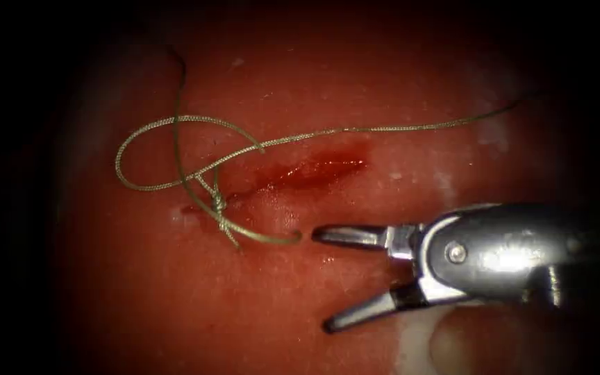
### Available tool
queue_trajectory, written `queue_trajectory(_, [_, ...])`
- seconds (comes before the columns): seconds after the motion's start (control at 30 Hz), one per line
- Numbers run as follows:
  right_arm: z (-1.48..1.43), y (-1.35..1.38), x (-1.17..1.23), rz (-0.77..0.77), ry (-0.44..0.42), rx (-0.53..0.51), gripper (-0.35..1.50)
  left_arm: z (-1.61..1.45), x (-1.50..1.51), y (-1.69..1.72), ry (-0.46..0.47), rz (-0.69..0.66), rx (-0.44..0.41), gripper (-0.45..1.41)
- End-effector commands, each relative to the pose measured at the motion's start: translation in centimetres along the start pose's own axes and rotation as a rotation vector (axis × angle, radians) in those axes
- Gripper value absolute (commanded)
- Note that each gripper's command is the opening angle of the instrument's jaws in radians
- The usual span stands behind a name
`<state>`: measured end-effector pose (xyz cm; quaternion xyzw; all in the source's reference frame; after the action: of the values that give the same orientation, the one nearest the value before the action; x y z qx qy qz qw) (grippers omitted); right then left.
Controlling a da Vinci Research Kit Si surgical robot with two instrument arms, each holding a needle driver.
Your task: Wound Closure
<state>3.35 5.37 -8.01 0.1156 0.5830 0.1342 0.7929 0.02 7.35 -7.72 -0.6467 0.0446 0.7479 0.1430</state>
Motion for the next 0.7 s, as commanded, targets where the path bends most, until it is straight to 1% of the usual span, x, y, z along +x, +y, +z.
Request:
queue_trajectory(0.03, [0.28, 0.01, -0.1, -0.024, -0.001, -0.012, 1.45, 0.07, -0.05, 0.04, -0.002, -0.002, 0.002, -0.35])
queue_trajectory(0.1, [0.36, 0.03, -0.12, -0.031, -0.002, -0.026, 1.43, 0.07, -0.04, 0.04, -0.002, -0.002, 0.004, -0.35])
queue_trajectory(0.17, [0.5, 0.07, -0.23, -0.045, -0.007, -0.053, 1.35, 0.07, -0.04, 0.05, -0.003, -0.002, 0.005, -0.35])
queue_trajectory(0.23, [0.56, 0.12, -0.37, -0.055, -0.033, -0.067, 1.35, 0.07, -0.04, 0.05, -0.006, -0.002, 0.009, -0.35])
queue_trajectory(0.3, [0.56, 0.15, -0.44, -0.059, -0.036, -0.079, 1.35, 0.07, -0.04, 0.05, -0.006, -0.002, 0.01, -0.35])
queue_trajectory(0.37, [0.5, 0.16, -0.48, -0.068, -0.051, -0.073, 1.01, 0.07, -0.04, 0.05, -0.007, -0.002, 0.011, -0.35])
queue_trajectory(0.4, [0.46, 0.14, -0.49, -0.069, -0.059, -0.067, 0.52, 0.07, -0.04, 0.04, -0.008, -0.002, 0.012, -0.35])
queue_trajectory(0.43, [0.44, 0.12, -0.49, -0.07, -0.061, -0.064, 0.19, 0.07, -0.05, 0.04, -0.008, -0.002, 0.013, -0.35])
queue_trajectory(0.47, [0.38, 0.06, -0.49, -0.064, -0.092, -0.057, -0.35, 0.06, -0.05, 0.04, -0.01, -0.001, 0.015, -0.35])
queue_trajectory(0.5, [0.38, 0.05, -0.48, -0.052, -0.107, -0.058, -0.35, 0.06, -0.06, 0.04, -0.01, -0.001, 0.015, -0.35])
queue_trajectory(0.53, [0.38, -0.05, -0.43, -0.038, -0.137, -0.039, -0.35, 0.06, -0.08, 0.03, -0.011, 0.0, 0.017, -0.35])
queue_trajectory(0.57, [0.38, -0.05, -0.43, -0.038, -0.137, -0.039, -0.35, 0.06, -0.08, 0.03, -0.011, 0.0, 0.017, -0.35])
queue_trajectory(0.7, [0.38, -0.36, -0.12, -0.012, -0.134, 0.028, -0.35, 0.02, -0.14, 0.01, -0.012, 0.004, 0.018, -0.35])
